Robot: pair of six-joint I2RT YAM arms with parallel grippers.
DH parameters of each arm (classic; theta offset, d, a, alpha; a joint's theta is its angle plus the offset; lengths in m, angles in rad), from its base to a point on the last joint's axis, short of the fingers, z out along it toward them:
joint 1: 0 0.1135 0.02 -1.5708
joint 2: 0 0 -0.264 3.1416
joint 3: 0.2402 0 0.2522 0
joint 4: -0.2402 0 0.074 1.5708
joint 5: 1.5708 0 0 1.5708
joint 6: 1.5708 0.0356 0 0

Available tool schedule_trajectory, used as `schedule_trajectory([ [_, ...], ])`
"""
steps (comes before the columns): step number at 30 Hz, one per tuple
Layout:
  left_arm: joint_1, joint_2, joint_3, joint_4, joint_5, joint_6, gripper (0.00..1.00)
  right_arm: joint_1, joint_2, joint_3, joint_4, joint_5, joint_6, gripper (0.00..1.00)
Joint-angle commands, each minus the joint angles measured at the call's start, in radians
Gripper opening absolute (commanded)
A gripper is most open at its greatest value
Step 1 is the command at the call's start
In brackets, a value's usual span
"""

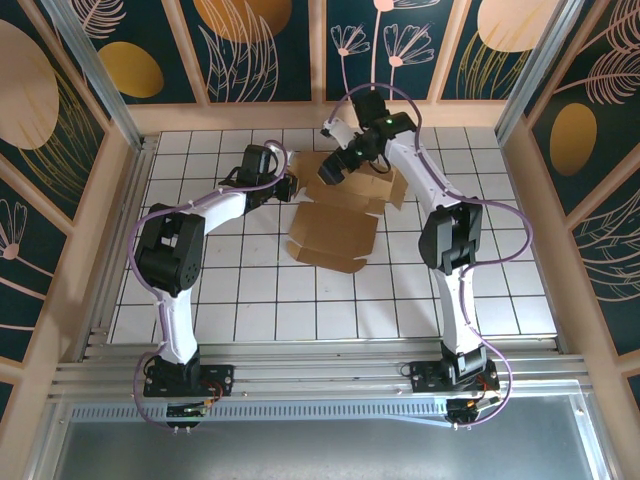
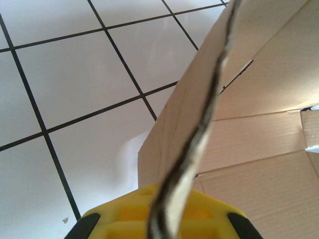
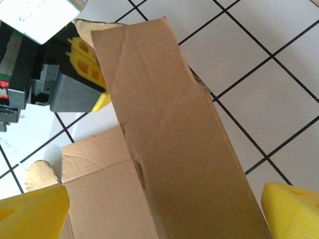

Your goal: Fold the paper box

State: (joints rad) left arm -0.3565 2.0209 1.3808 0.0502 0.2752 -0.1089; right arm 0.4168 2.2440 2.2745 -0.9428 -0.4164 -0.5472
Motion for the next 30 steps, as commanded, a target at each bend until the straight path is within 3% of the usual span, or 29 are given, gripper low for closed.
schedule_trajectory([
  [1, -0.004, 0.013, -0.006, 0.036, -0.01, 0.002, 0.07, -0.004, 0.022, 0.0, -0.021, -0.012, -0.066, 0.99],
  [9, -0.004, 0.009, -0.005, 0.033, -0.004, 0.024, 0.06, -0.017, 0.012, 0.016, 0.022, 0.042, -0.096, 0.98],
  [19, -0.004, 0.007, -0.002, 0.031, 0.002, 0.028, 0.06, -0.046, 0.065, 0.024, 0.021, -0.019, -0.132, 0.91],
  [25, -0.004, 0.008, 0.002, 0.026, -0.001, 0.031, 0.06, -0.052, 0.06, 0.021, 0.006, -0.081, -0.135, 0.73],
  [30, -0.006, -0.054, -0.081, 0.136, -0.007, 0.04, 0.11, -0.049, 0.042, -0.014, 0.007, -0.062, -0.141, 0.6],
])
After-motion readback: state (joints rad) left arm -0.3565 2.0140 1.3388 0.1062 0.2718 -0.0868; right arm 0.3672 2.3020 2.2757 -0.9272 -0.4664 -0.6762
